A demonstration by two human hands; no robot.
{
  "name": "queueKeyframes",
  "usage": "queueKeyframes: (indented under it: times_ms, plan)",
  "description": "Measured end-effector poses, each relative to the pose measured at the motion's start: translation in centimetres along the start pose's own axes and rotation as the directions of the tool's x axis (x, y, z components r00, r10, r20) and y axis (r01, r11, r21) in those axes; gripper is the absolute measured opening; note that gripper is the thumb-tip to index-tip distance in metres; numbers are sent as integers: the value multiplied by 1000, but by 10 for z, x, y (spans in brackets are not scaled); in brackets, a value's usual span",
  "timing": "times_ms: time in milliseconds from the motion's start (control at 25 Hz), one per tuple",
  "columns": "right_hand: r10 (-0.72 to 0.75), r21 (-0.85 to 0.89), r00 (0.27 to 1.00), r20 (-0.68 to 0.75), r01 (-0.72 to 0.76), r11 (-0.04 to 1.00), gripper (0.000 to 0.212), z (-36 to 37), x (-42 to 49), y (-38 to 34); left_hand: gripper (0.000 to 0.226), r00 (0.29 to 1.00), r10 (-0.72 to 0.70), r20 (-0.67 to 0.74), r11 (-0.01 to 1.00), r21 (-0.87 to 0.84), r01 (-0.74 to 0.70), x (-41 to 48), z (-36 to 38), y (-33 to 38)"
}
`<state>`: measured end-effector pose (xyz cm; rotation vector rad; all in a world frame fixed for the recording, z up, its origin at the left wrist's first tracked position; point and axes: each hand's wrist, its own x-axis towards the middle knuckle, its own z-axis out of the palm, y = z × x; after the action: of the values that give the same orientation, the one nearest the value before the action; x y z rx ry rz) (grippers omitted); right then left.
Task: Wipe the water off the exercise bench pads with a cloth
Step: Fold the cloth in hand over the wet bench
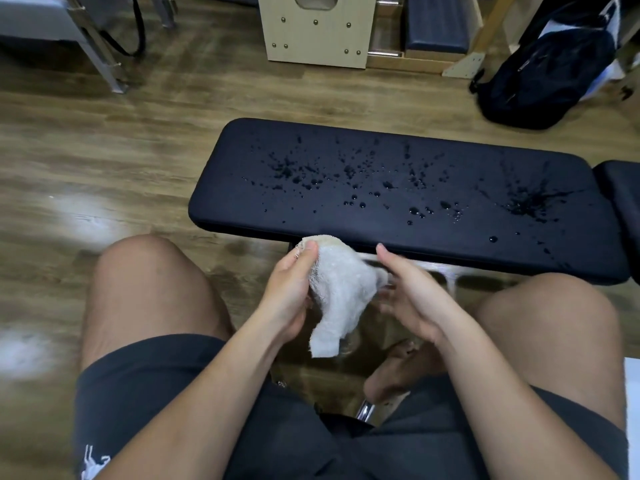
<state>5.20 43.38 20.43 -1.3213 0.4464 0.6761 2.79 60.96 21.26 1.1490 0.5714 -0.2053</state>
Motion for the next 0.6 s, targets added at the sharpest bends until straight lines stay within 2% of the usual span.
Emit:
queueKeyframes:
  times_ms: [40, 120, 200, 240, 280, 320, 360, 440, 520, 600]
  plan:
    - [120, -12, 989, 82, -119, 993, 54, 3, -1, 4, 28, 999, -36, 1, 999, -36, 36, 0, -1, 1]
    - [211, -12, 970, 117, -211, 977, 53, 6, 0, 7, 32, 996, -88, 14, 991, -97, 89, 1, -4, 4]
    - [222, 42, 975, 4, -222, 974, 49, 6, 3, 7, 36, 992, -121, 40, 982, -138, 125, -1, -9, 7]
    - [222, 60, 974, -47, -219, 974, 56, 5, 4, 7, 37, 990, -131, 58, 980, -146, 139, -2, -11, 8]
    - [228, 80, 973, -29, -226, 971, 66, 5, 3, 7, 37, 987, -134, 84, 979, -145, 145, -4, -14, 9]
    - [223, 97, 973, 56, -228, 969, 71, 5, 3, 7, 37, 985, -128, 114, 979, -145, 144, -5, -16, 10]
    - [198, 122, 968, 153, -218, 968, 70, 11, 0, 6, 40, 981, -118, 155, 980, -143, 140, -7, -18, 12]
    - [86, 199, 973, 216, -130, 971, 56, 21, -7, 4, 44, 969, -89, 231, 985, -121, 119, -9, -22, 14]
    - [-55, 271, 990, 131, 18, 962, 41, 25, -6, 3, 45, 973, -74, 217, 992, -80, 93, -7, -26, 15]
    - [-146, 263, 989, 15, 137, 955, 28, 26, -3, 4, 59, 994, -47, 95, 997, 58, 42, -4, -31, 10]
